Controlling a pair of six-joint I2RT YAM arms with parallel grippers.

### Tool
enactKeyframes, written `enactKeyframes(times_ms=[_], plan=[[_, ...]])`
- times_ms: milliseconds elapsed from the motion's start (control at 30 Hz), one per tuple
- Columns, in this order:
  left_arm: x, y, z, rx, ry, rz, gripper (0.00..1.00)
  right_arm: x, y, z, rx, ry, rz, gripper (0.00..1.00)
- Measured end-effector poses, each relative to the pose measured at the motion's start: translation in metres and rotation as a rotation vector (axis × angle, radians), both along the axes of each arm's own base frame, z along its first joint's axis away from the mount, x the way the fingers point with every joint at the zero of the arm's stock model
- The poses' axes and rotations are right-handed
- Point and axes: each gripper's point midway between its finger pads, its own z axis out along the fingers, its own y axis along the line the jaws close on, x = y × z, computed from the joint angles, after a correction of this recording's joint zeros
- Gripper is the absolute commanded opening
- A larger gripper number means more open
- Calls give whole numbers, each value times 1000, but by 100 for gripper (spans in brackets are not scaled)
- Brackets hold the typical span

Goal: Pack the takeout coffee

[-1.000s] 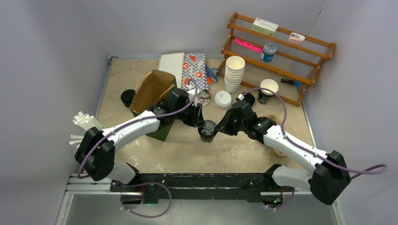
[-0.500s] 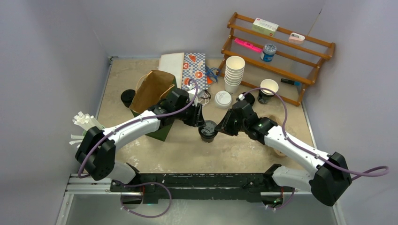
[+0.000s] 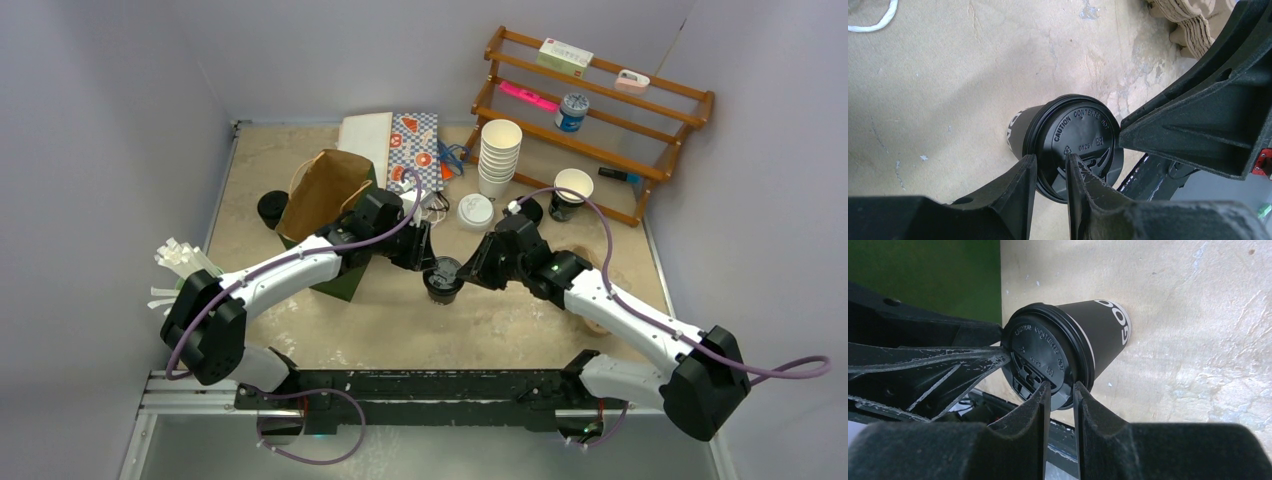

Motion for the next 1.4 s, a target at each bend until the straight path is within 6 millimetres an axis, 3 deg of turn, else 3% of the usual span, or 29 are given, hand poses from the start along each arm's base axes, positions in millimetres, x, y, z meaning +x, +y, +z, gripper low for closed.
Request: enactKeyframes(times_ms=[1400], plan=[[6, 1, -5, -60, -59, 18, 27, 0, 5, -14, 47, 2, -13, 22]])
